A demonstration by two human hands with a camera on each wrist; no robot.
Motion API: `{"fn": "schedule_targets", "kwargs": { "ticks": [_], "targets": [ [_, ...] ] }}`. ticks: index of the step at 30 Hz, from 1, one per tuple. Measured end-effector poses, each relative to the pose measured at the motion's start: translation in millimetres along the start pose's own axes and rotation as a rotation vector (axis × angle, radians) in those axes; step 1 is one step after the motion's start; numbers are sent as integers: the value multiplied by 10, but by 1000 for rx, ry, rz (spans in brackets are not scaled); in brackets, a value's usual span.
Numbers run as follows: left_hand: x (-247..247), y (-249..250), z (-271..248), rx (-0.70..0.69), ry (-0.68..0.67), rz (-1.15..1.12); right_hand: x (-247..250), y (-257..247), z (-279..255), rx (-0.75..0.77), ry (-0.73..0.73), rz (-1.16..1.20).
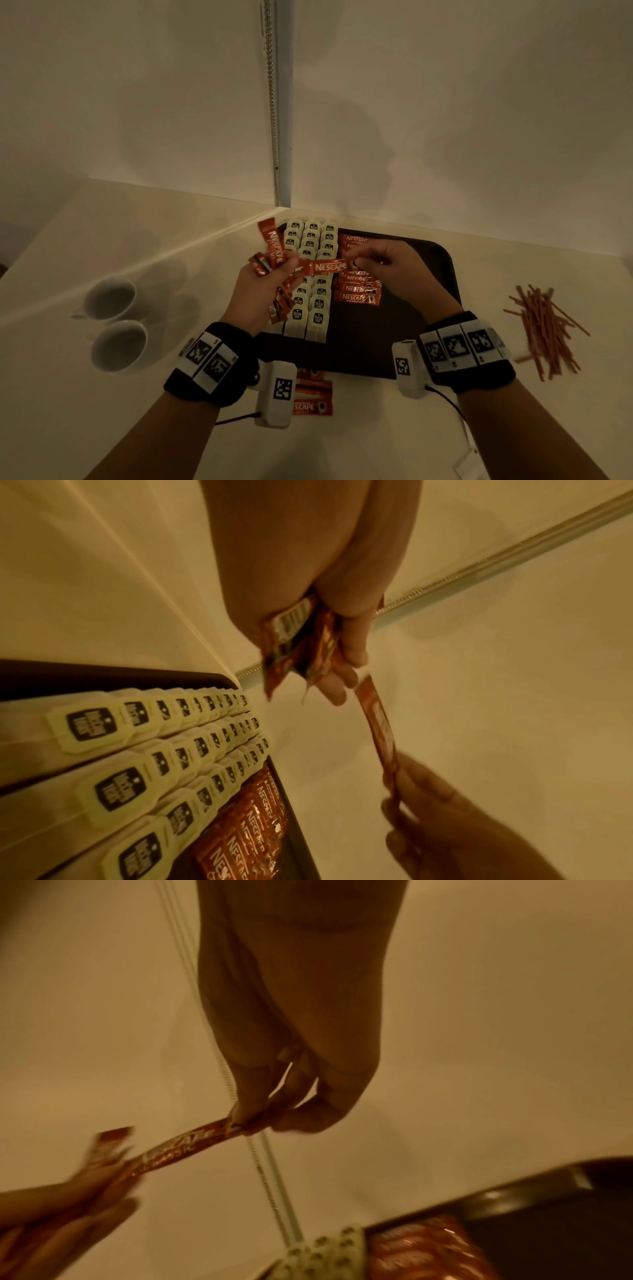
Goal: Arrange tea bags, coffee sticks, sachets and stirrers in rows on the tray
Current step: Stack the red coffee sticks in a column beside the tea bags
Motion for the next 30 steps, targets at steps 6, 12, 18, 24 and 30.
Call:
{"fn": "schedule_targets", "kwargs": {
  "ticks": [6,12,18,24,30],
  "targets": [
    [190,-97,-69,88,15,10,82,796,-129,-234,76,-80],
    [226,-148,-110,109,19,17,-207,1460,-243,-422,3,-69],
    [215,-176,-105,127,21,42,-235,1577,-191,-435,121,-14],
    [207,-170,-98,124,26,53,-211,1583,-123,-430,192,-9],
    [198,-211,-87,141,31,67,-228,1588,-97,-444,200,-38]
  ]
}}
Point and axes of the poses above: each hand's wrist, its own z-axis towards the middle knuckle, its own x-axis out of the back of the hand, y = z × x, the point moved 7 cm from there along z, towards the middle knuckle, and after that the axes turned 13 degrees about -y, right-handed, at the moved point
